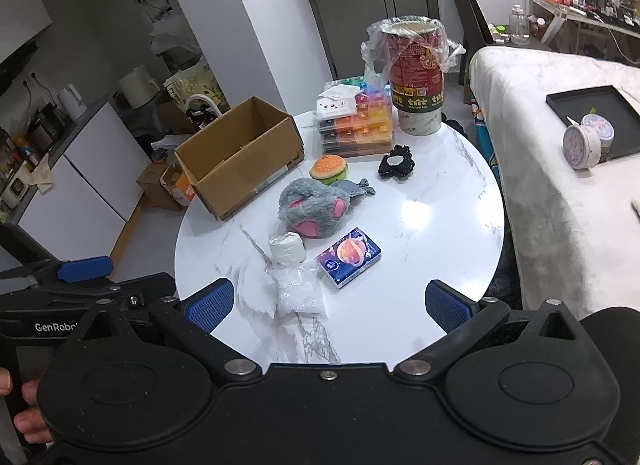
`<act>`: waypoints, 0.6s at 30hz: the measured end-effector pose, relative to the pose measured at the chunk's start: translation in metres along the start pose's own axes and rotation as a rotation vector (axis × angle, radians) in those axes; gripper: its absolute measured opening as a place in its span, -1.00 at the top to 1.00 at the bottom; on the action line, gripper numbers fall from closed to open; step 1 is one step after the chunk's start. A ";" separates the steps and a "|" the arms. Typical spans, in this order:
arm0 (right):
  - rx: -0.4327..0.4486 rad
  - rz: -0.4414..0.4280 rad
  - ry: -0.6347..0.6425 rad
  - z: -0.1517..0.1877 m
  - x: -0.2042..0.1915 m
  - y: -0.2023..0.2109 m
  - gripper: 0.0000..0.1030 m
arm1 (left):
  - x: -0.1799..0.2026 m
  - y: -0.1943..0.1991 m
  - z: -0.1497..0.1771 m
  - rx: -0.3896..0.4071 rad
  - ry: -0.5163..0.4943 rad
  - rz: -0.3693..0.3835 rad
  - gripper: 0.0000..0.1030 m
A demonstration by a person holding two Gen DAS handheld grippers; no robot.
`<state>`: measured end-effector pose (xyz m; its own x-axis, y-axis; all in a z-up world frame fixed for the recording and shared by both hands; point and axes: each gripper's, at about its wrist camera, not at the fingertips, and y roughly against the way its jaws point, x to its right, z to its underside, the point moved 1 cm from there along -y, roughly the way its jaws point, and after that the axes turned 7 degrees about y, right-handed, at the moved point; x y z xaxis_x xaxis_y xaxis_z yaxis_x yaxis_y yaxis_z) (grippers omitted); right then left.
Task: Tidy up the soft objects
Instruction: 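Move both tools down toward the items on the table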
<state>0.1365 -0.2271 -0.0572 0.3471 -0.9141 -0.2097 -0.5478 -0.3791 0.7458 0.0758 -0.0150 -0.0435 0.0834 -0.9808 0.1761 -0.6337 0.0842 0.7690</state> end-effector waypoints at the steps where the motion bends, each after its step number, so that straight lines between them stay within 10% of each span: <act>1: -0.002 -0.002 -0.005 -0.001 0.002 -0.003 -1.00 | 0.000 -0.004 0.000 -0.006 0.005 0.000 -0.98; 18: -0.038 -0.030 0.026 -0.002 0.027 -0.075 -0.87 | -0.001 -0.074 0.001 -0.082 0.066 -0.050 -0.82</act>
<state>0.1885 -0.2228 -0.1178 0.3828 -0.8982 -0.2160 -0.5080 -0.3999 0.7629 0.1215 -0.0202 -0.1011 0.1653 -0.9707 0.1745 -0.5625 0.0526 0.8251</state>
